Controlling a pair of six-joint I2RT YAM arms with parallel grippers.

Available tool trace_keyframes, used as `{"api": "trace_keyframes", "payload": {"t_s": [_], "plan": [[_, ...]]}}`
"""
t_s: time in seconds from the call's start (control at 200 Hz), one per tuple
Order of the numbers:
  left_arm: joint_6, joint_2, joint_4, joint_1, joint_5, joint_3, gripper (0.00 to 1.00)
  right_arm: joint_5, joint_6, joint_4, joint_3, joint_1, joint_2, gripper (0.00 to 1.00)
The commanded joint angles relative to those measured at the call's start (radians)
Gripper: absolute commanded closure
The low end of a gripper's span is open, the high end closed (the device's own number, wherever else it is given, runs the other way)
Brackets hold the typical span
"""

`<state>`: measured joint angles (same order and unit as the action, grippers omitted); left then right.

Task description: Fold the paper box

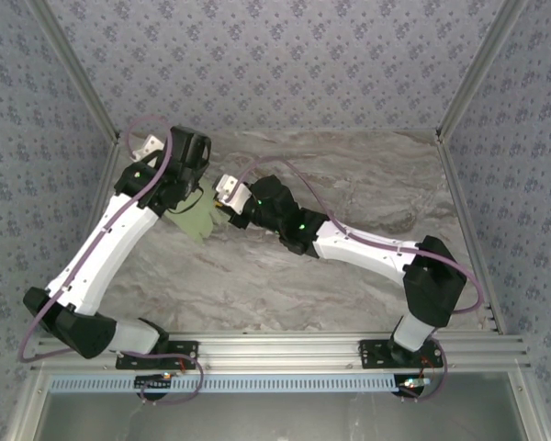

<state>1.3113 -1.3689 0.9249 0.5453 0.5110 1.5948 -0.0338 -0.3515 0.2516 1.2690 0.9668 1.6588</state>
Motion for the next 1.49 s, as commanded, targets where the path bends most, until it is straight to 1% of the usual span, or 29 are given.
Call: {"api": "trace_keyframes", "payload": {"t_s": [0.0,0.035,0.085,0.125,0.165,0.215,0.265,0.31,0.375,0.44,0.46,0.54,0.58,0.649,0.694,0.739,0.814,0.879,0.894,0.934,1.029,1.124,1.169,1.259,1.314,1.489], "plan": [[0.009,0.04,0.002,0.001,0.013,0.023,1.0,-0.038,0.006,0.038,0.022,-0.003,0.0,0.91],[-0.002,0.045,-0.013,-0.002,0.011,0.018,1.0,-0.036,0.014,0.035,0.017,-0.006,-0.005,0.95],[-0.032,0.055,-0.047,-0.003,0.007,0.004,0.96,-0.034,0.022,0.03,0.009,-0.009,-0.017,1.0],[-0.06,0.067,-0.081,-0.005,0.0,-0.01,0.91,-0.032,0.031,0.02,0.0,-0.014,-0.031,1.0],[-0.102,0.082,-0.124,-0.007,-0.006,-0.027,0.82,-0.025,0.041,0.009,-0.009,-0.022,-0.047,1.0],[-0.157,0.108,-0.183,-0.011,-0.013,-0.054,0.66,-0.001,0.062,-0.009,-0.028,-0.042,-0.079,1.0],[-0.224,0.137,-0.239,-0.017,-0.025,-0.088,0.54,0.035,0.084,-0.041,-0.044,-0.067,-0.116,1.0],[-0.315,0.174,-0.345,-0.025,-0.057,-0.129,0.43,0.076,0.098,-0.074,-0.058,-0.097,-0.154,1.0],[-0.439,0.231,-0.47,-0.05,-0.139,-0.195,0.31,0.148,0.101,-0.149,-0.068,-0.141,-0.214,1.0],[-0.601,0.296,-0.603,-0.077,-0.264,-0.271,0.18,0.22,0.098,-0.221,-0.068,-0.189,-0.271,1.0],[-0.649,0.315,-0.639,-0.088,-0.307,-0.295,0.15,0.254,0.101,-0.247,-0.103,-0.215,-0.293,1.0],[-0.835,0.384,-0.745,-0.127,-0.504,-0.376,0.08,0.367,0.126,-0.3,-0.122,-0.312,-0.369,1.0],[-0.901,0.408,-0.754,-0.137,-0.554,-0.399,0.04,0.422,0.138,-0.324,-0.127,-0.361,-0.401,1.0],[-1.008,0.428,-0.714,-0.146,-0.614,-0.404,0.02,0.482,0.158,-0.364,-0.131,-0.439,-0.449,1.0],[-1.068,0.427,-0.675,-0.146,-0.652,-0.397,0.01,0.496,0.175,-0.382,-0.129,-0.474,-0.471,1.0],[-1.102,0.424,-0.64,-0.146,-0.689,-0.389,0.01,0.498,0.19,-0.404,-0.123,-0.502,-0.489,1.0],[-1.109,0.424,-0.64,-0.146,-0.767,-0.409,0.01,0.469,0.205,-0.474,-0.094,-0.531,-0.501,1.0],[-1.087,0.43,-0.698,-0.141,-0.856,-0.457,0.01,0.428,0.22,-0.526,-0.086,-0.543,-0.502,1.0],[-1.082,0.431,-0.712,-0.138,-0.873,-0.467,0.02,0.417,0.227,-0.537,-0.055,-0.547,-0.502,1.0],[-1.07,0.432,-0.74,-0.122,-0.898,-0.49,0.02,0.394,0.249,-0.556,-0.042,-0.552,-0.502,1.0],[-1.084,0.422,-0.729,-0.059,-0.897,-0.505,0.04,0.346,0.315,-0.596,-0.015,-0.56,-0.494,1.0],[-1.123,0.421,-0.729,-0.003,-0.847,-0.535,0.04,0.333,0.355,-0.633,0.009,-0.561,-0.488,1.0],[-1.134,0.42,-0.75,0.005,-0.825,-0.558,0.03,0.333,0.369,-0.637,0.012,-0.562,-0.488,1.0],[-1.144,0.413,-0.785,0.007,-0.818,-0.588,0.01,0.326,0.381,-0.652,0.02,-0.561,-0.488,1.0],[-1.147,0.409,-0.818,0.006,-0.833,-0.603,0.01,0.304,0.392,-0.67,0.03,-0.563,-0.486,1.0],[-1.143,0.406,-0.874,0.01,-0.931,-0.63,0.01,0.276,0.423,-0.713,0.056,-0.563,-0.476,1.0]]}}
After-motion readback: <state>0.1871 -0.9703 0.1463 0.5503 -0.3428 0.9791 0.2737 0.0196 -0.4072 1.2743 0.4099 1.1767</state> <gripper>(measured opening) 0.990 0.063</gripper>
